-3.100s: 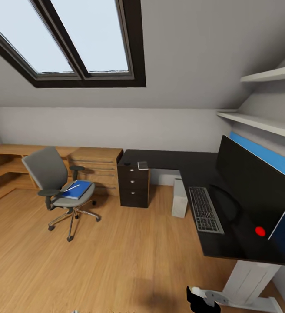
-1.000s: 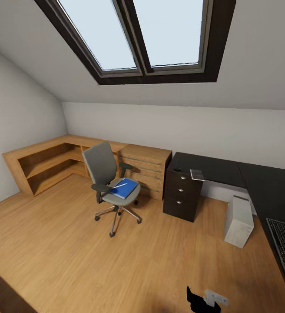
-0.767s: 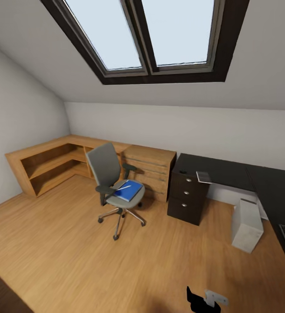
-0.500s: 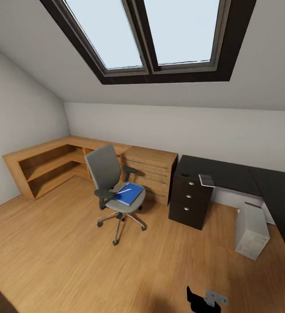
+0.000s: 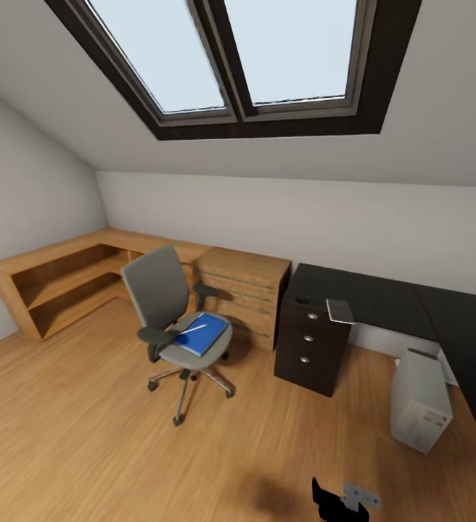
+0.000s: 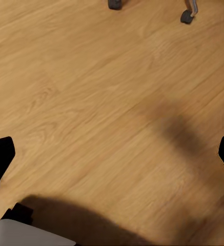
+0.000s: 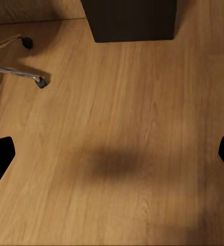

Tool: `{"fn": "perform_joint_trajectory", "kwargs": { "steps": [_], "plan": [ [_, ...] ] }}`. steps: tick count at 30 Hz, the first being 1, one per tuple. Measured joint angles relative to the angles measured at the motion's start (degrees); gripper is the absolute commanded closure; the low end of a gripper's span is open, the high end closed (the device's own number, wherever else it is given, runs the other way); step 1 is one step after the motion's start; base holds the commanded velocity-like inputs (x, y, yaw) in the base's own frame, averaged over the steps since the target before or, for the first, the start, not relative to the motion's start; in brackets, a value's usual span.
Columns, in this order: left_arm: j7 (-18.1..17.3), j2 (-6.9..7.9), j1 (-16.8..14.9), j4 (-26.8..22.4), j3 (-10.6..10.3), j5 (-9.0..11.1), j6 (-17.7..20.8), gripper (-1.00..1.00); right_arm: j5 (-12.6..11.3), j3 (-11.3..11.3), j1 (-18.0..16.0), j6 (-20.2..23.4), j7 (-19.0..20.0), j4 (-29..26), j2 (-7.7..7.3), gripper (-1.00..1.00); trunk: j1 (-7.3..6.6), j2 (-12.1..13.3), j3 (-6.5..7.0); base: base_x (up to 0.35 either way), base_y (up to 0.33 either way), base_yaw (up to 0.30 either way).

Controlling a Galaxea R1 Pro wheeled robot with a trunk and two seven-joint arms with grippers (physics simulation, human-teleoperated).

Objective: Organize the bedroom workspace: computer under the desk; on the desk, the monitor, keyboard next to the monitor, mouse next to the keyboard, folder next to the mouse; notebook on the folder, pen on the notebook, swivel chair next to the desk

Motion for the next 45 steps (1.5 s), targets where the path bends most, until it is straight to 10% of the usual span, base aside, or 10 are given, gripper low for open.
{"fn": "perform_joint_trajectory", "kwargs": {
  "steps": [22, 34, 45],
  "plan": [
    [0.03, 0.07, 0.0, -0.01, 0.01, -0.37, -0.06, -1.0, 0.02, 0.02, 0.0, -0.02, 0.02, -0.02, 0.0, -1.0, 0.01, 0.0, 0.0, 0.222, -0.236, 0.0],
    [0.08, 0.03, 0.01, 8.92, -0.85, -11.61, -10.44, -1.0, 3.19, 0.06, 0.01, -0.2, 0.03, 0.02, -0.08, -1.0, 0.02, 0.01, 0.0, 0.025, -0.027, 0.0],
    [0.04, 0.26, 0.0, 17.08, -0.72, -14.01, -18.51, -1.0, 6.03, 0.02, 0.01, -0.28, 0.03, 0.07, -0.09, -1.0, 0.02, 0.01, 0.0, 0.002, -0.002, 0.0]
  ]
}}
